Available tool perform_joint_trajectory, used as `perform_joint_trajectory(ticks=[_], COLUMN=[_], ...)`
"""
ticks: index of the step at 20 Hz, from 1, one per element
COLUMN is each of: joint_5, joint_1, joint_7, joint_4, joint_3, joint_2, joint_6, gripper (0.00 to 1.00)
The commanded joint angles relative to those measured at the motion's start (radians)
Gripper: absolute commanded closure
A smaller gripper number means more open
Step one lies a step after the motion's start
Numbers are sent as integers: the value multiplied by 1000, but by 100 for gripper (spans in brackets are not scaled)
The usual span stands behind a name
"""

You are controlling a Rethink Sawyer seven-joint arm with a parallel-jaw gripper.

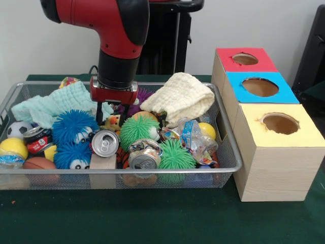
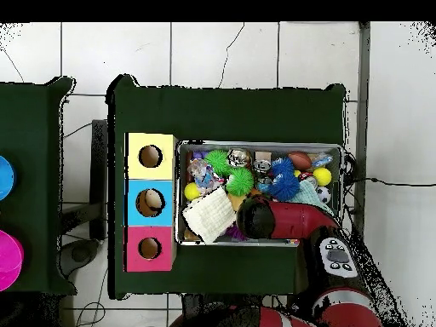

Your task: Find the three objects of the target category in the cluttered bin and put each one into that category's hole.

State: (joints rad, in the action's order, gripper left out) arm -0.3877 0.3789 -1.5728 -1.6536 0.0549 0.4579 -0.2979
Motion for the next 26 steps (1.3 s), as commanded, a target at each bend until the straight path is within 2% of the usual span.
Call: perform_joint_trajectory(ticks=[1,7,12,13,16,20,24,26], joint_5=[-13,1,29,30,22,-19,-18,-26], joint_1=[3,32,126,143,170,164,142,136], joint_7=[-39,0,117,136,157,104,75,47], joint_4=[-64,-43,-48,-49,-61,-80,-86,-119], joint_3=[-54,-91,-205,-225,-268,-282,-285,-288], joint_2=[-50,-70,-96,-100,-105,-83,-57,-16], joint_6=[-131,-182,-342,-366,-398,-335,-357,-293], gripper=[0,0,0,100,100,100,100,100])
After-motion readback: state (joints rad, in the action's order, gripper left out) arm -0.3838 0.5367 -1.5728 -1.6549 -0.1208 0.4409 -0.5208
